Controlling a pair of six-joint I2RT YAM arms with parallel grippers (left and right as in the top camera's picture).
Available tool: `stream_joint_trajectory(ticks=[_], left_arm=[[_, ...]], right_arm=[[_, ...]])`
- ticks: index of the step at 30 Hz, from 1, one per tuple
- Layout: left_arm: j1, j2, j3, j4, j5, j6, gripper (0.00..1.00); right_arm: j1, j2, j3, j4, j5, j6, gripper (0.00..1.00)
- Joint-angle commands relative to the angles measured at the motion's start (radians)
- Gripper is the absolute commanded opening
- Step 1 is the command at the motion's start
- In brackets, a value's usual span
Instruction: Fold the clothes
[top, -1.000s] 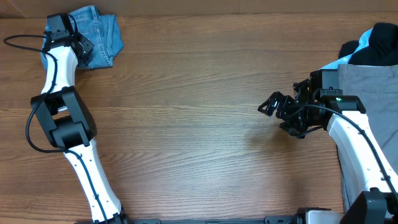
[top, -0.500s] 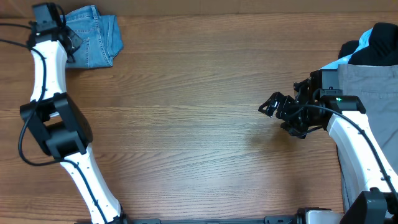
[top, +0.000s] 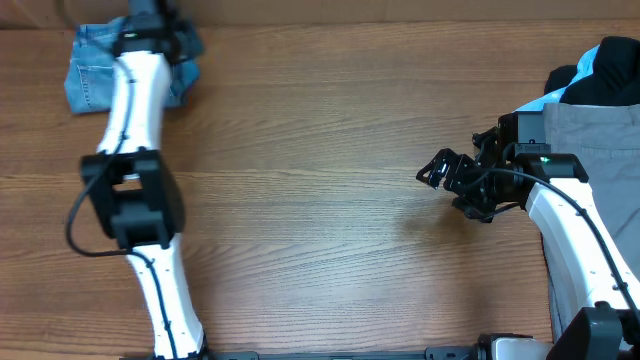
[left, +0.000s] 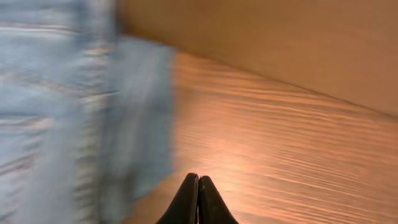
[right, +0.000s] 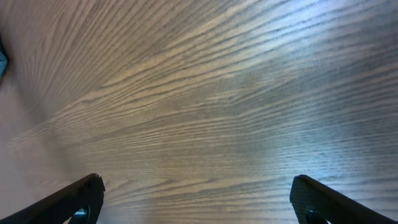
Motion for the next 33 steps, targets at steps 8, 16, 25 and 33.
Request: stream_joint_trajectory(ticks=[8, 16, 25, 33], left_arm=[[-0.065, 0.136, -0.002, 0.12, -0.145, 0.111, 0.04], [-0.051, 0.18, -0.002, 0.151, -0.158, 0.134, 0.04], [-0.038, 0.224, -0.002, 0.156, -0.16, 0.172, 0.04], [-0.017, 0.239, -0.002, 0.149, -0.204, 0.19, 0.04]], right_arm=[[0.001, 0.005, 0.011, -0.021, 0.008, -0.007, 1.0], [0.001, 0.005, 0.011, -0.042, 0.008, -0.026, 1.0], [0.001, 0.005, 0.011, -0.046, 0.008, -0.026, 1.0], [0.001, 0.005, 0.011, -0.053, 0.008, -0.026, 1.0]])
